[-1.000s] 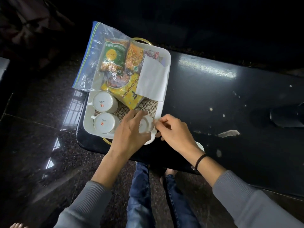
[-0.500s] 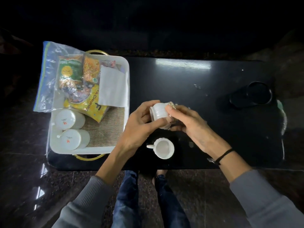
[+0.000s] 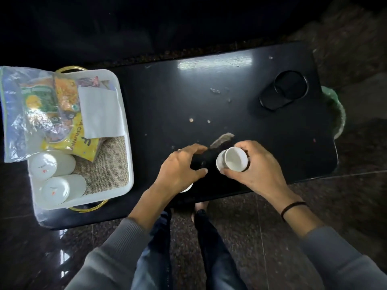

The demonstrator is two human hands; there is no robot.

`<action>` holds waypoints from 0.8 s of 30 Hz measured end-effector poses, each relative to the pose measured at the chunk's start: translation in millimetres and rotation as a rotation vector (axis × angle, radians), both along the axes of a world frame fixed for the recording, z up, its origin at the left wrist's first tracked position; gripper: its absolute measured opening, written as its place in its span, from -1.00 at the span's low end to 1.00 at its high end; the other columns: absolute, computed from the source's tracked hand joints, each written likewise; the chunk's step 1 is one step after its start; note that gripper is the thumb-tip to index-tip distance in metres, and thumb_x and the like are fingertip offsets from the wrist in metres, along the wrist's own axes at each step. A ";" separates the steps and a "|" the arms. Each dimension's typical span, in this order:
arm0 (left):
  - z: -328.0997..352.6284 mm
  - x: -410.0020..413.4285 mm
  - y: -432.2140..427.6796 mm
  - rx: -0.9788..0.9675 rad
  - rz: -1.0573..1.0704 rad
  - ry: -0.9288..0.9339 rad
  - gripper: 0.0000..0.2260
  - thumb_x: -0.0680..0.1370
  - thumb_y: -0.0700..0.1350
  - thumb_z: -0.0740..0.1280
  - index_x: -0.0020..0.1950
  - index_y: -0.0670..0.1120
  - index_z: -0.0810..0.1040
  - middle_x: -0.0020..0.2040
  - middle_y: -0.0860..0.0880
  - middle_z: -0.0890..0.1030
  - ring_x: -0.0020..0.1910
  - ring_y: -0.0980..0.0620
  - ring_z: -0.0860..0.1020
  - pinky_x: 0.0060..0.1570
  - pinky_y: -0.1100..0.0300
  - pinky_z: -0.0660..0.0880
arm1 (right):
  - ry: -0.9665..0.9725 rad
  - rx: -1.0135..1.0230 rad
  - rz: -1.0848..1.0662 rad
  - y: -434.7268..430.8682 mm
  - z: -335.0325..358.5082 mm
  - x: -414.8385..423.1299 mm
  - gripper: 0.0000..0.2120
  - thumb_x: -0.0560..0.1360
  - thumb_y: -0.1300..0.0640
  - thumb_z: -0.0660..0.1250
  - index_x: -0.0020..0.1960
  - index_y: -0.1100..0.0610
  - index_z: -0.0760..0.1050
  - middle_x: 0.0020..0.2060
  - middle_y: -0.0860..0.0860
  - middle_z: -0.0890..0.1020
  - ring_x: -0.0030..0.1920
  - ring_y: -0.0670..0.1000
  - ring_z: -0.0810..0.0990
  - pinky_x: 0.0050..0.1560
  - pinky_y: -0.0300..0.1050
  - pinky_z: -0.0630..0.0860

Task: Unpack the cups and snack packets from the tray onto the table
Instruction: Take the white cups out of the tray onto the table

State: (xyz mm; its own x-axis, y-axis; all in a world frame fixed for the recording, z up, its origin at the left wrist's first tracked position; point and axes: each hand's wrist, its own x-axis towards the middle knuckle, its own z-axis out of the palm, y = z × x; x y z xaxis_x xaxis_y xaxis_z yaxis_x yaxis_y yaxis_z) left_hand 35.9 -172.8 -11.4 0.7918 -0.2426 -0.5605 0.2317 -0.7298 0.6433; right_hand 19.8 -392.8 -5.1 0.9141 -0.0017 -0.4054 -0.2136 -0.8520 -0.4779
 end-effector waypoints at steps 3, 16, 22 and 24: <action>-1.4 -4.7 -3.7 0.050 -0.045 -0.020 -0.50 0.48 -0.03 0.50 0.41 0.08 0.49 0.34 0.16 0.58 0.23 0.08 0.59 0.44 0.07 0.34 | -0.045 -0.122 0.131 -3.8 -13.5 -13.2 -0.35 0.25 -0.24 0.58 0.23 -0.05 0.46 0.14 -0.10 0.57 0.02 0.08 0.59 -0.11 -0.03 0.55; -16.0 -19.7 -3.2 0.083 -0.096 -0.096 -0.45 0.45 -0.06 0.53 0.42 0.01 0.49 0.32 0.06 0.61 0.33 0.02 0.51 0.36 0.09 0.40 | -0.234 -0.287 0.294 17.6 -35.7 -42.7 -0.39 0.17 -0.16 0.62 0.07 0.12 0.52 -0.08 0.02 0.58 -0.17 0.07 0.58 -0.18 -0.02 0.53; -16.6 -24.8 1.2 0.073 -0.056 -0.113 -0.43 0.46 -0.05 0.52 0.44 0.02 0.46 0.34 0.06 0.58 0.35 0.02 0.49 0.40 0.09 0.36 | -0.170 -0.338 0.347 20.2 -32.4 -39.9 -0.19 0.19 -0.39 0.55 0.21 0.12 0.50 0.09 0.04 0.61 0.03 0.10 0.60 0.02 0.04 0.50; -15.2 -25.6 3.9 0.067 -0.051 -0.129 -0.44 0.46 -0.05 0.52 0.44 0.02 0.46 0.36 0.06 0.57 0.37 0.03 0.48 0.47 0.06 0.29 | -0.146 -0.349 0.393 23.3 -27.4 -36.6 -0.15 0.22 -0.44 0.48 0.28 0.12 0.49 0.17 0.03 0.60 0.11 0.11 0.58 0.07 0.05 0.48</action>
